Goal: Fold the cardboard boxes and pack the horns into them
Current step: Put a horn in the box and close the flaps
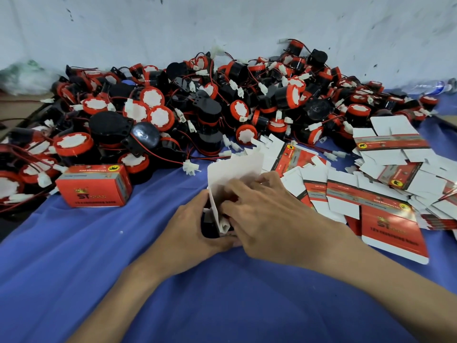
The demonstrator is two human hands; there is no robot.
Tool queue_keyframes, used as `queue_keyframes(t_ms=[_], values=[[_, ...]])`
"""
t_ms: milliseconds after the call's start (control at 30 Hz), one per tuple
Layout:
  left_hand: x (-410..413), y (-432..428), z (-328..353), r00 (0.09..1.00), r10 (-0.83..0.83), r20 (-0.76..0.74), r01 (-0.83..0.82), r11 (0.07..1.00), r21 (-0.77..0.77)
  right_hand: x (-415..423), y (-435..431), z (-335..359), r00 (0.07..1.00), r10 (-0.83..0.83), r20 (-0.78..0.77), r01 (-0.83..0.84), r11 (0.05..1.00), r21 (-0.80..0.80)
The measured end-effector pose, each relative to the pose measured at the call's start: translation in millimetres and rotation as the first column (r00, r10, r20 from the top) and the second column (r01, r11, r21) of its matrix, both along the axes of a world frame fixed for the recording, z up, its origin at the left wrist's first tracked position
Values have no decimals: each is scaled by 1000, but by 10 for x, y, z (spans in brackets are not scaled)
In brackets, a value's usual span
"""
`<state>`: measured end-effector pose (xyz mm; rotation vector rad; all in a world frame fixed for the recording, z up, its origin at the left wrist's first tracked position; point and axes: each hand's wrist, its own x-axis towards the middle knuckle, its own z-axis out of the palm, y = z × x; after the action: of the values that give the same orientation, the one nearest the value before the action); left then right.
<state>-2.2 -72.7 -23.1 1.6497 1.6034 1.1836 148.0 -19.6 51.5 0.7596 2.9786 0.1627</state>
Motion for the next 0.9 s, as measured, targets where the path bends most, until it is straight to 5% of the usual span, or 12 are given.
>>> queue_keyframes(t_ms=[467,900], values=[[-22,-2,-13,1000,-18,-25,18,1000,5,12,71,27,996,16,-91,-24,996,-85],[-20,1,-24,998,-27,-54,30,998,59,-2,-60,-47,999,32,-12,-31,998,61]])
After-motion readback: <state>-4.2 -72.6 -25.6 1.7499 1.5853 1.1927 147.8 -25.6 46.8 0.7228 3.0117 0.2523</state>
